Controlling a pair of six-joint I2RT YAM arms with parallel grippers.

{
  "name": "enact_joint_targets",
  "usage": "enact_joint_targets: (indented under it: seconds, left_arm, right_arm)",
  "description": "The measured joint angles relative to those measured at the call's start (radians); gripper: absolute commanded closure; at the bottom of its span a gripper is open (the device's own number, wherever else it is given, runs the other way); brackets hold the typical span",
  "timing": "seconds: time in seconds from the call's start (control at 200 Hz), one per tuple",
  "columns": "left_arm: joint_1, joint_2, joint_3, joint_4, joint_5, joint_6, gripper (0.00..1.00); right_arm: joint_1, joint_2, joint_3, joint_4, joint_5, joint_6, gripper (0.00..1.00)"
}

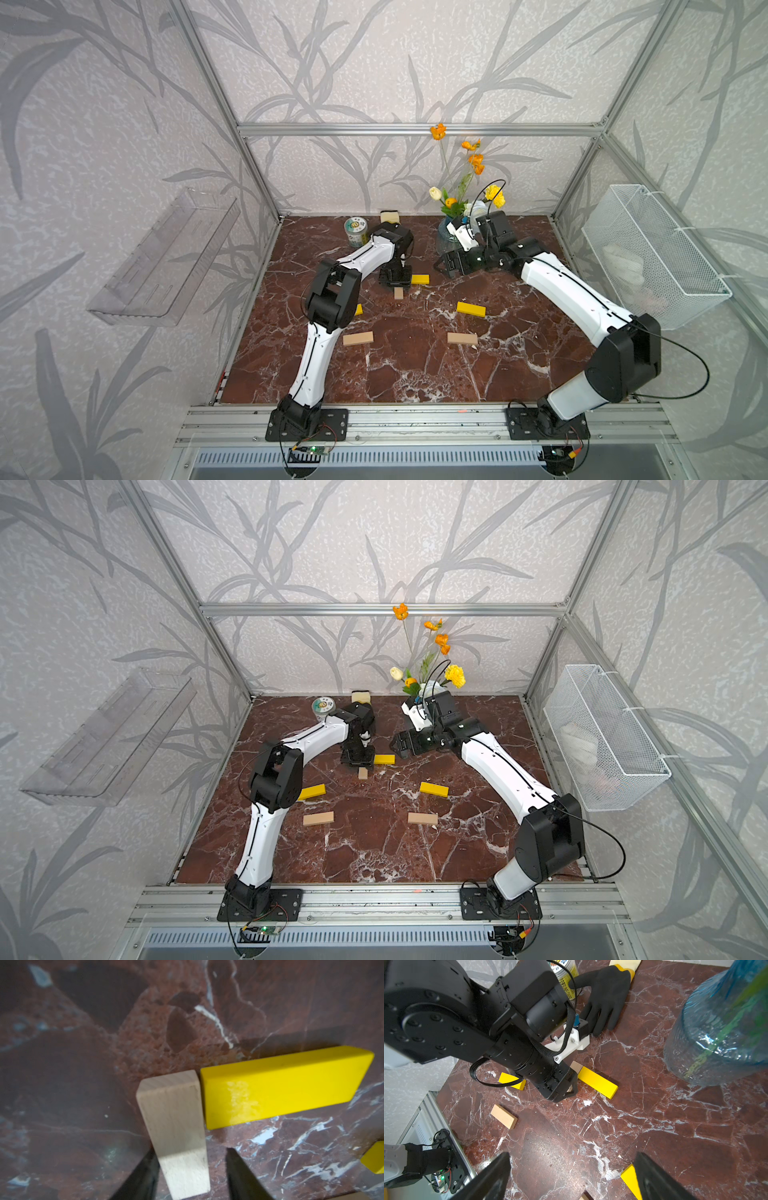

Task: Assemble the number 6 with building blocks
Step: Assemble the building block at the center of the board.

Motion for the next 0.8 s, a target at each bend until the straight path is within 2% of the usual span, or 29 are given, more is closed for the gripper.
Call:
enact_joint_targets:
  seconds: [0.045, 0.145, 0.36, 0.47, 0.59, 0.695, 0.8]
  left_arm:
    - [-0.006, -0.003, -0.005, 0.003, -0.010, 0.003, 0.20]
    - [-0.020, -0.018, -0.026, 0.019, -0.032, 0.008, 0.10]
    - [-0.019, -0.056, -0.081, 0.050, -0.061, 0.003, 0.03]
    - [-0.012, -0.100, -0.143, 0.071, -0.045, -0.018, 0.00]
    - [-0.010, -0.169, -0.204, 0.091, -0.014, -0.033, 0.00]
    - [-0.006, -0.278, -0.251, 0.140, 0.009, -0.032, 0.00]
    - [0.005, -0.413, -0.301, 0.213, 0.029, -0.031, 0.00]
  right_arm:
    - [0.000, -0.003, -0.004, 0.001, 0.005, 0.001, 0.00]
    - [0.000, -0.014, -0.018, 0.007, 0.016, 0.002, 0.01]
    - [0.000, -0.043, -0.070, 0.020, 0.046, -0.072, 0.01]
    - [0.000, -0.045, -0.123, 0.021, 0.070, -0.193, 0.01]
    - [0.000, -0.080, -0.278, 0.037, 0.097, -0.372, 0.01]
    - [0.000, -0.092, -0.384, 0.010, 0.146, -0.553, 0.01]
    - [-0.004, -0.049, -0.390, -0.047, 0.202, -0.692, 0.01]
